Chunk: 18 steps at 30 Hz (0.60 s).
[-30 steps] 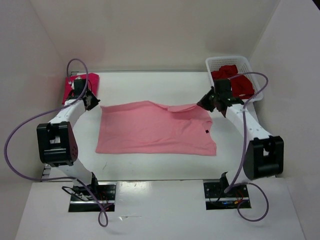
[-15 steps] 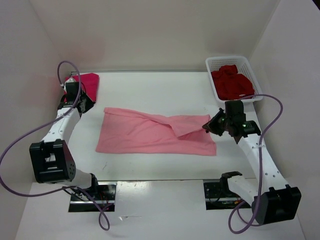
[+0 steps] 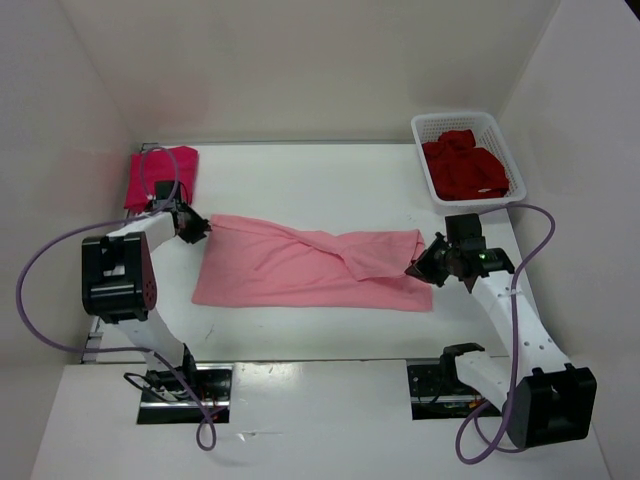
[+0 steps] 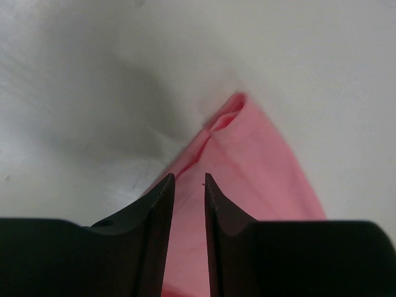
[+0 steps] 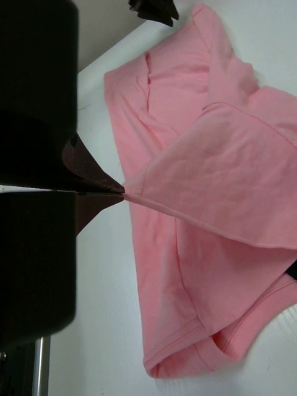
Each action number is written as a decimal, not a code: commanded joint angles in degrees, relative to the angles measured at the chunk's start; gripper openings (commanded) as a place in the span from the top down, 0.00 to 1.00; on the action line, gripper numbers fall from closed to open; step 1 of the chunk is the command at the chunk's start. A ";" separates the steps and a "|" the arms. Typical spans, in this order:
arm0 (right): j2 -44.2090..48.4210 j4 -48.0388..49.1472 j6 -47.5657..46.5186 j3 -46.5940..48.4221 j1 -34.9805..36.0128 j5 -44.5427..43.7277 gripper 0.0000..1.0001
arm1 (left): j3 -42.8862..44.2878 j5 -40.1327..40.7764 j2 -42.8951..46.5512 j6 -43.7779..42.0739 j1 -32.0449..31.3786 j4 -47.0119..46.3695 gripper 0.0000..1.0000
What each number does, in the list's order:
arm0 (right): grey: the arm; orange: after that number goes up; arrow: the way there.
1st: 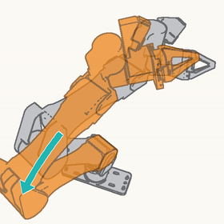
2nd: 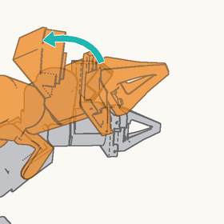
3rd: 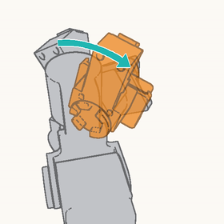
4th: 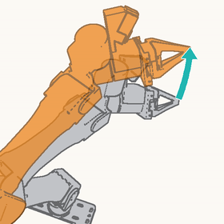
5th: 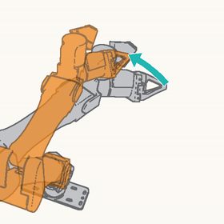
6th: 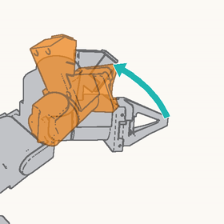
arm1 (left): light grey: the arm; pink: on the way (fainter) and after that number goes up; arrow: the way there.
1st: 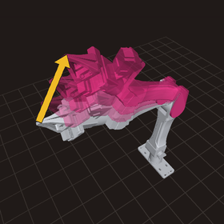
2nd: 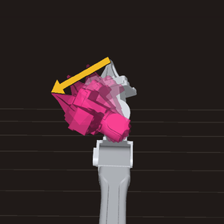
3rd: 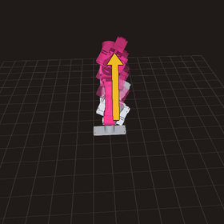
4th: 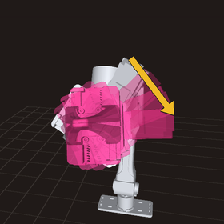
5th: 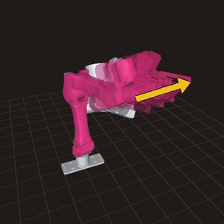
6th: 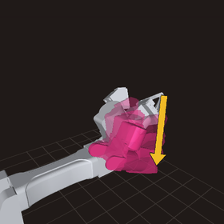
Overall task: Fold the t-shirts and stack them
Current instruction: Grap the side of the flattened tshirt furthest away from the robot with both arms
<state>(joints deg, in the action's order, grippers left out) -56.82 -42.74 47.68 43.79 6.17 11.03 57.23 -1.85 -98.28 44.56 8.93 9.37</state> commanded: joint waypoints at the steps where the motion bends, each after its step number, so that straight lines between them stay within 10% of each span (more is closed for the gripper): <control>1: -0.05 2.49 -0.31 -0.46 -0.37 0.66 1.00 | 6.74 -3.42 -4.52 3.35 0.21 -5.50 0.66; 18: -2.25 4.86 -0.31 -0.99 -0.37 1.19 1.00 | 8.86 -2.64 -9.22 4.66 0.21 -7.61 0.74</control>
<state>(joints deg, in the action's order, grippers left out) -59.02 -40.10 47.68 43.46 6.11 11.68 64.82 -5.58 -108.16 48.49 8.93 3.01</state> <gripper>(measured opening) 0.002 0.259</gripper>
